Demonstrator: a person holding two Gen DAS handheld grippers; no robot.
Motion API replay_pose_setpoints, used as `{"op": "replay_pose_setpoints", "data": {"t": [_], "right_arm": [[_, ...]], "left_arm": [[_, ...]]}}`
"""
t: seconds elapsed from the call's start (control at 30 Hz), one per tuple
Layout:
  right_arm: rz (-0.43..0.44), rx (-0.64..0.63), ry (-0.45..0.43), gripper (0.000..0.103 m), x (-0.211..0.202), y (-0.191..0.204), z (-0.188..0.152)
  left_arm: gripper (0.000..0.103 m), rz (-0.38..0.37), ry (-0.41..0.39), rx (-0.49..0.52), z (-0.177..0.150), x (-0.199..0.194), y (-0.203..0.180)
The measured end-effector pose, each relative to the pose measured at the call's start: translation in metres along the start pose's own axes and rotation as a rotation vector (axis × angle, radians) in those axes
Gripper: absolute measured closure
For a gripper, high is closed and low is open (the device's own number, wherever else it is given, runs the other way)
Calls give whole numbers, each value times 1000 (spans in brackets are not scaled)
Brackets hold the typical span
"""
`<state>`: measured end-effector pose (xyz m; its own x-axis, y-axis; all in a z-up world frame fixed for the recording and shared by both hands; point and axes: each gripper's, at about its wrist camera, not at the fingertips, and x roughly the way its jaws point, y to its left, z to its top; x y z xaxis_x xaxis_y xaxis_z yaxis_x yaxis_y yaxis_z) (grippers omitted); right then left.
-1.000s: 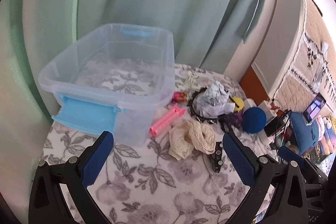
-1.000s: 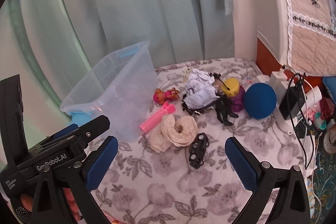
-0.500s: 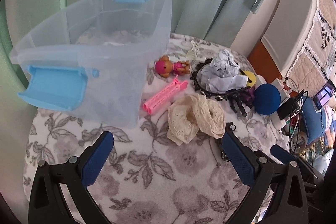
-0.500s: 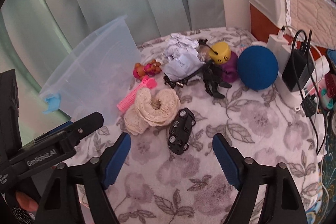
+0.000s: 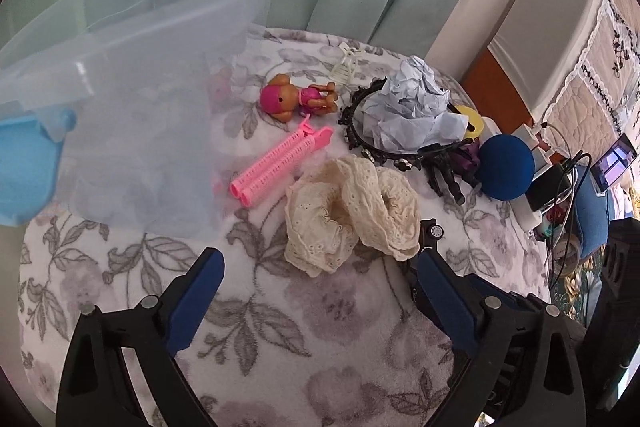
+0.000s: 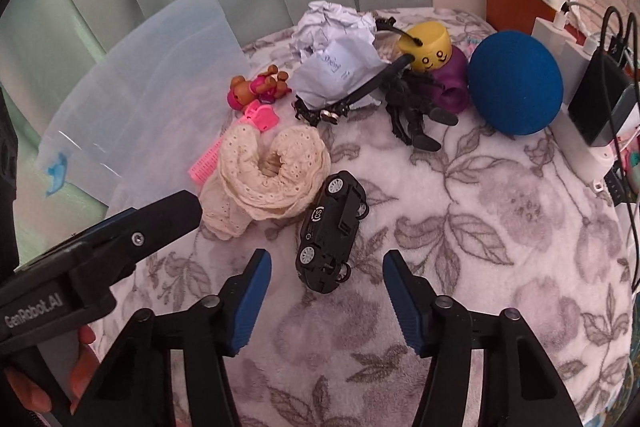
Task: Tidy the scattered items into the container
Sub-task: 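Move both tools toward the cream lace scrunchie and black toy car, then grasp the black toy car with the right tool while the left tool grasps the cream scrunchie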
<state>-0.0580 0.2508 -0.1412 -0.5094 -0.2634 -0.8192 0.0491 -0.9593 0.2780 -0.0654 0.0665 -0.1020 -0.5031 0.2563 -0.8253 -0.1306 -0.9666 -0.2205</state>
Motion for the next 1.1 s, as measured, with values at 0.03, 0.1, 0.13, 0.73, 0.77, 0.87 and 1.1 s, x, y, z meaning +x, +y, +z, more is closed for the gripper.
{"op": "replay_pose_setpoints", "data": {"t": [0.03, 0.1, 0.13, 0.73, 0.77, 0.87, 1.1], "right_arm": [[0, 0, 5, 44, 3, 0, 0], [3, 0, 14, 50, 9, 0, 1], [2, -2, 15, 51, 12, 0, 2], [35, 28, -1, 72, 23, -21, 9], [37, 28, -3, 72, 22, -22, 9], [43, 36, -10, 73, 20, -27, 9], [64, 60, -20, 76, 20, -37, 13]], "left_arm": [[6, -2, 4, 1, 0, 2, 0], [6, -7, 12, -2, 2, 6, 0], [7, -9, 16, -2, 2, 7, 0], [15, -25, 73, 18, 13, 42, -18], [15, -24, 77, 13, 13, 45, -18], [32, -10, 94, 8, 14, 55, -19], [51, 7, 128, -13, 15, 73, -20]]}}
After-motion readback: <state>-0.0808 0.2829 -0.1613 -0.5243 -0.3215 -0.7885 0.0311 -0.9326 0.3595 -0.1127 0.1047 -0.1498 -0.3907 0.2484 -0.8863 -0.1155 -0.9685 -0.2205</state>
